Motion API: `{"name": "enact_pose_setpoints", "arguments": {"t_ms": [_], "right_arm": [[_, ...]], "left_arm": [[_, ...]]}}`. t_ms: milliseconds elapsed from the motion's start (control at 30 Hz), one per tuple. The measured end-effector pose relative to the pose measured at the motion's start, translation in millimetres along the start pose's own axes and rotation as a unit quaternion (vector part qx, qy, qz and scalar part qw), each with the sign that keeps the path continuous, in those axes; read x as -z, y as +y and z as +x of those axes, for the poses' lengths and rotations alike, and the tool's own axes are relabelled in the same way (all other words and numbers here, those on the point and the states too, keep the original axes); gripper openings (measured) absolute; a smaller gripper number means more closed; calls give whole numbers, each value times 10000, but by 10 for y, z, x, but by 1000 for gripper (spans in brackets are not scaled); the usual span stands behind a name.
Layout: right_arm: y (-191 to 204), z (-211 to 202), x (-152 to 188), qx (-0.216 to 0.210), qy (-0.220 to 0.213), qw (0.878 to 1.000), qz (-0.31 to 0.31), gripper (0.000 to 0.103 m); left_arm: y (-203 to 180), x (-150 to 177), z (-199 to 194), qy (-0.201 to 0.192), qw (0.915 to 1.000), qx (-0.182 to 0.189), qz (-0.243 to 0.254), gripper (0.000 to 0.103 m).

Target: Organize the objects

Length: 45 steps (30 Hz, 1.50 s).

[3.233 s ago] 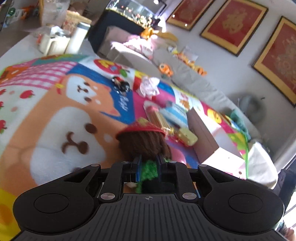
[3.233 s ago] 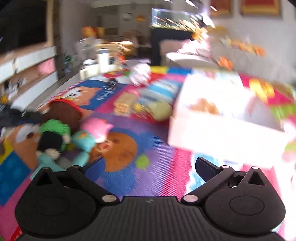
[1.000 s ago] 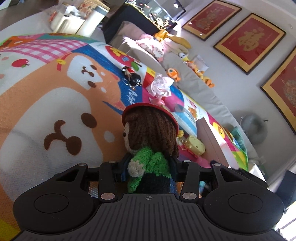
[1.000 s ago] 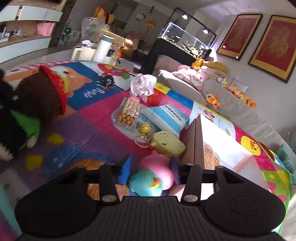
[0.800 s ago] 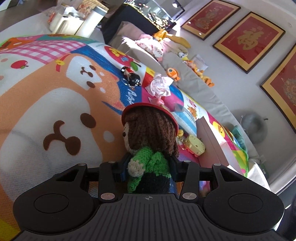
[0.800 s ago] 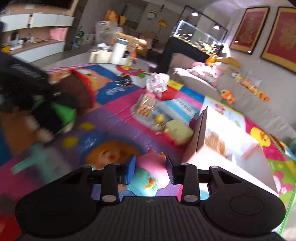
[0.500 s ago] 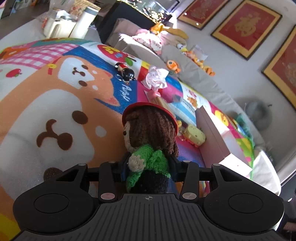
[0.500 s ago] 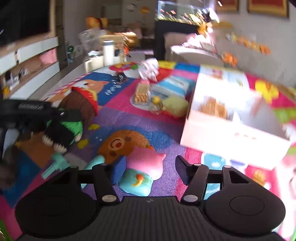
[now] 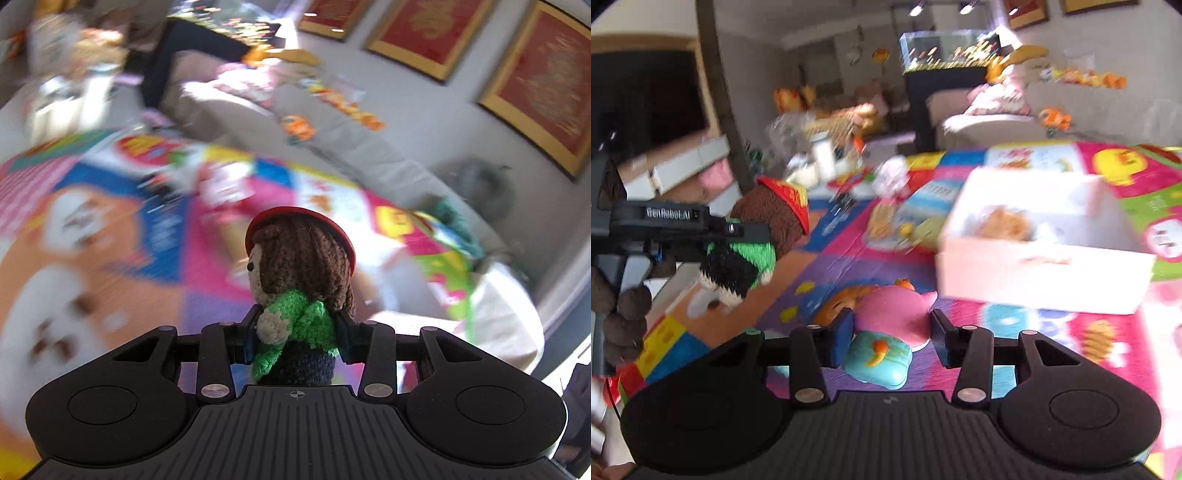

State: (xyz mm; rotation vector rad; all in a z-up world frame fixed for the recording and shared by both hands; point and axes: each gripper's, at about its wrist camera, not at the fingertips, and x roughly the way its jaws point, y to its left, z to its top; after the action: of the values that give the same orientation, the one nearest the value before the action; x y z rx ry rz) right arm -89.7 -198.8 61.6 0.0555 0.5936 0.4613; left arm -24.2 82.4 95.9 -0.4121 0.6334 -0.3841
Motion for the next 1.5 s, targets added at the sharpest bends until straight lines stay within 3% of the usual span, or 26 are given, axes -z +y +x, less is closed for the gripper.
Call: {"name": "enact_pose_setpoints", "arguments": {"t_ms": [100,267,333,433,533,667,733,900,1033,1167,1300,1500], "right_arm": [[-196,-215,34,220,-336,9991,139,45],[-488,-461,120,563,-614,9954,483,45],[-570,-548,156,663,-657,9940,563,45],[-637,-659,227,852,-732,9922,547,45],[-733,-746,295,982,-783,9905,567,45],[-889,-790,320,1126,-802,9880,690,45],[-955,-755,312,1154,-803,9870,777,45],[-1037,-638,260,1147,-817,9856,936,45],[-995,-646,149,1132,-913,9856,858,45],[-961,-526,-123,907,-960,9877,840,45],[-943,-142,-475,542,-753,9910,965,45],[-891,592,-839,685,-166,9930,948,45]], "left_arm": [[-404,-232,383,195,9986,470,-143,43],[-1030,-397,1451,599,9899,1157,-562,44],[-1193,-361,1887,627,9899,1079,-679,44],[-1293,-178,2410,936,9891,611,-963,44],[-1311,24,2601,1369,9857,186,-967,45],[-1432,60,2416,1497,9883,-27,-287,46],[-1455,22,2217,1375,9904,3,-150,45],[-1406,-65,1528,283,9975,352,540,45],[-1138,36,1011,-194,9950,140,967,45],[-757,274,593,-186,9937,-159,1091,45],[-501,469,240,-160,9906,-432,1289,45],[-83,583,-31,-10,9938,-659,895,45]]}}
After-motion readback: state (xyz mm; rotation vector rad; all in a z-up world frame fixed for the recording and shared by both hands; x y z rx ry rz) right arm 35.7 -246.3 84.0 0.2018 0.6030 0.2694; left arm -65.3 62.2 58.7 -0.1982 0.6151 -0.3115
